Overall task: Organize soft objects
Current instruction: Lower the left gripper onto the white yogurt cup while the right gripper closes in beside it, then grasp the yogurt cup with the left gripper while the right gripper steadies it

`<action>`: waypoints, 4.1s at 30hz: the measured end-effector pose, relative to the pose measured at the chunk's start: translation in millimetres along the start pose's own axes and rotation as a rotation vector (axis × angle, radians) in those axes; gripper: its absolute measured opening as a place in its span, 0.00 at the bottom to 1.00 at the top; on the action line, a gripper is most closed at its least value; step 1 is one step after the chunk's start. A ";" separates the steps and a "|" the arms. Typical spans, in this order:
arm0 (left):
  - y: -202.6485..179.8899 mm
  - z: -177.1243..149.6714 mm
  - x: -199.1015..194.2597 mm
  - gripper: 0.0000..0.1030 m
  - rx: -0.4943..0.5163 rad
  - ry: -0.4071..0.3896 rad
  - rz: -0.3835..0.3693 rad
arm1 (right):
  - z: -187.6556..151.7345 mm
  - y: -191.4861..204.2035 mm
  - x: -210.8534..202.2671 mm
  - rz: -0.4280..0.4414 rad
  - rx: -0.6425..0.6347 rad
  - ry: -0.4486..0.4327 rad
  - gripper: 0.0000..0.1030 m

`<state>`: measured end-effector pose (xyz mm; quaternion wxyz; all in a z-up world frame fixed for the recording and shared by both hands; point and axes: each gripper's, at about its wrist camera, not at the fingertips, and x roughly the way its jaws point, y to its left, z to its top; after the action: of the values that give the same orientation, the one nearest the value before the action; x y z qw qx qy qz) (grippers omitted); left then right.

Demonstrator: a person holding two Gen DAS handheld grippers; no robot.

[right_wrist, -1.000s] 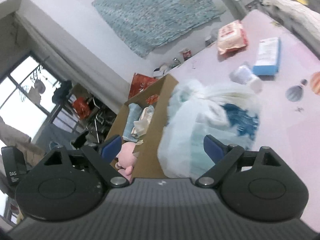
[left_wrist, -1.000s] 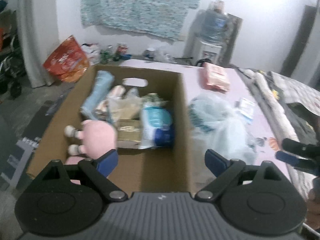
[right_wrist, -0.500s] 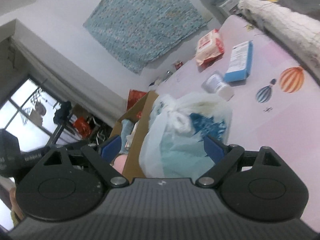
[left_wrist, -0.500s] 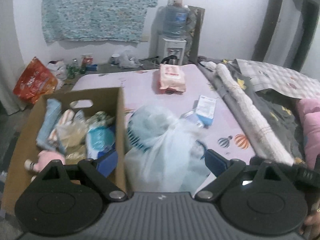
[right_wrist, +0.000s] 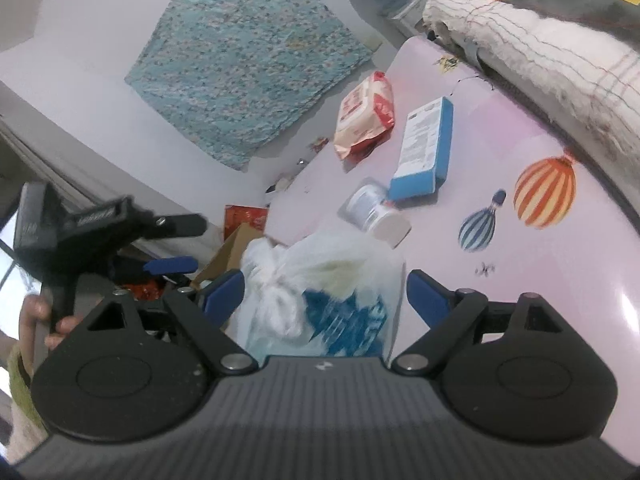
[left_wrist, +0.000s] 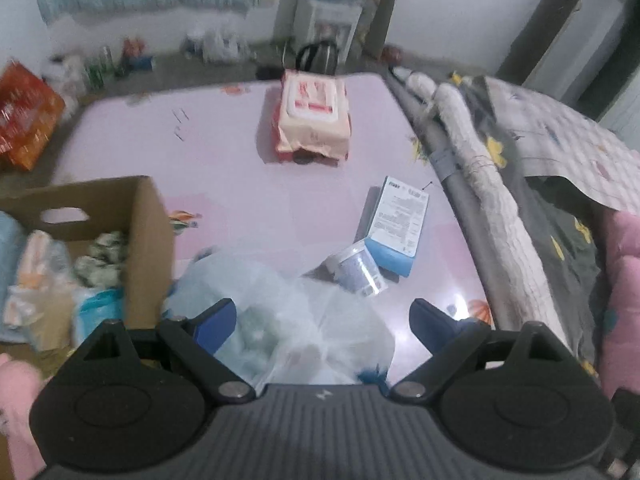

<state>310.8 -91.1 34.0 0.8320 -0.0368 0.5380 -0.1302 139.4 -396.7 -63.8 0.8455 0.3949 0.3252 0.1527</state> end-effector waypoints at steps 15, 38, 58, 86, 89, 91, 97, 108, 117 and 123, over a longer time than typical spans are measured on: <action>6.8 81.1 153.6 0.81 -0.176 0.260 0.046 | 48.6 -18.7 127.3 -0.109 -0.077 0.067 0.36; -31.3 75.7 174.2 0.30 -0.027 0.282 0.177 | 46.6 -36.9 149.9 -0.113 -0.075 0.107 0.21; -99.8 37.5 129.9 0.41 0.202 0.295 0.057 | 39.4 -63.5 132.6 -0.122 -0.020 0.120 0.19; -53.3 61.9 163.5 0.66 -0.039 0.306 0.060 | 84.4 -57.1 75.2 -0.295 -0.202 -0.054 0.51; -48.9 64.1 160.4 0.62 -0.062 0.299 0.035 | 92.3 -56.7 76.9 -0.298 -0.204 -0.062 0.52; -47.0 65.5 156.5 0.59 -0.073 0.282 0.021 | 97.9 -56.3 79.4 -0.299 -0.207 -0.062 0.52; -36.3 74.4 141.3 0.11 -0.122 0.249 -0.056 | 115.3 -53.4 92.2 -0.310 -0.215 -0.046 0.55; -27.4 62.3 144.8 0.61 -0.119 0.282 -0.069 | 101.4 -40.6 104.5 -0.282 -0.246 -0.007 0.60; -55.5 45.3 140.7 0.68 -0.020 0.296 -0.137 | 78.8 -55.0 96.5 -0.173 -0.146 0.051 0.60; -71.6 39.6 148.7 0.68 0.013 0.308 -0.155 | 61.4 -39.6 107.8 -0.148 -0.242 0.098 0.60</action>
<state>391.6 -201.3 -66.7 0.7274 -0.0526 0.6538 -0.2017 260.6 -401.4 -111.2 0.8790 0.2569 0.3738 0.1471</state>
